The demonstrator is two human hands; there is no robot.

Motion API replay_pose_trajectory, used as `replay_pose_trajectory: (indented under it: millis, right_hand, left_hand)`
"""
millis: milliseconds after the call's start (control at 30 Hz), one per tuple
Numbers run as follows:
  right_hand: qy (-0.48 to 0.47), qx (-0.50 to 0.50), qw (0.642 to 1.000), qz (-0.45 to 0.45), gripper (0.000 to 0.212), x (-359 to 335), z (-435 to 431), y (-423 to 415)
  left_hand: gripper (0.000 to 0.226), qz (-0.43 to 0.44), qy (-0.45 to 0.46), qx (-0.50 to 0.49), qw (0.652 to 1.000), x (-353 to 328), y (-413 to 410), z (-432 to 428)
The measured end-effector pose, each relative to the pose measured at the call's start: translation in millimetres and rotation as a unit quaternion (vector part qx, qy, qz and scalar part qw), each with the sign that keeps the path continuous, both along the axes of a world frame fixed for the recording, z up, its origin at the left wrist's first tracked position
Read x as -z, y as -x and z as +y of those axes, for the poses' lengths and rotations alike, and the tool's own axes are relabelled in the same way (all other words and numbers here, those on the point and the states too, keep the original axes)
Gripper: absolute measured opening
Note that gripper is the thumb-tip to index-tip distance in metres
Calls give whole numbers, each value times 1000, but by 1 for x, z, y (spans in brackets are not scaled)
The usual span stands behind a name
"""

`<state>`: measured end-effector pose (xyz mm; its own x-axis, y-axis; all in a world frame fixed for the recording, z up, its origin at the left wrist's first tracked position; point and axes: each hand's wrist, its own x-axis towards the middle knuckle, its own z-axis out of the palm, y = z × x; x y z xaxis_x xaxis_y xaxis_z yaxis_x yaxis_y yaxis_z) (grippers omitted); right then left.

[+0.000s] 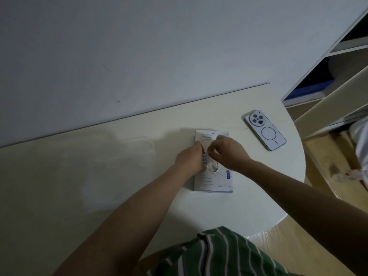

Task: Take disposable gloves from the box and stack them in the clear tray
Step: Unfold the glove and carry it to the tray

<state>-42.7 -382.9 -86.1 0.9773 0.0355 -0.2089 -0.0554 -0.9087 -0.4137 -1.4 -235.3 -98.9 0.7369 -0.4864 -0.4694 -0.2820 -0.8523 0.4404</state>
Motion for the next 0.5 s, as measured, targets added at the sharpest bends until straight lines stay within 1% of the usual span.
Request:
replay_pose_trajectory:
  millis: [67,100,167,233,300,367,433,500]
  right_hand:
    - [-99,15,994,-46,9,-9,-7,-2]
    - [-157,41,985,-59,7,-14,-9,-3]
    - [-275,121,953,-52,12,-25,-14,-6]
    - [-353,185,916,-40,18,-34,-18,-7]
    - [-380,206,901,-23,18,-38,-19,-6]
    - [-365,212,906,-15,20,-38,-18,-5]
    - [-362,229,904,-16,21,-40,-16,-5]
    - [-379,236,895,-6,22,-42,-12,-6]
  left_hand:
    - [54,-3,0,1,1000,1,-1,-1]
    - [54,-7,-1,2,1000,2,0,-1]
    - [54,-4,2,2,1000,3,0,0]
    - [52,21,23,-7,999,4,-1,2]
    - [42,51,79,-22,995,0,-5,5]
    - [30,74,149,-30,986,-7,-9,11]
    - [30,102,211,-33,972,-18,-11,21]
    - [38,162,263,-81,948,-29,-14,32]
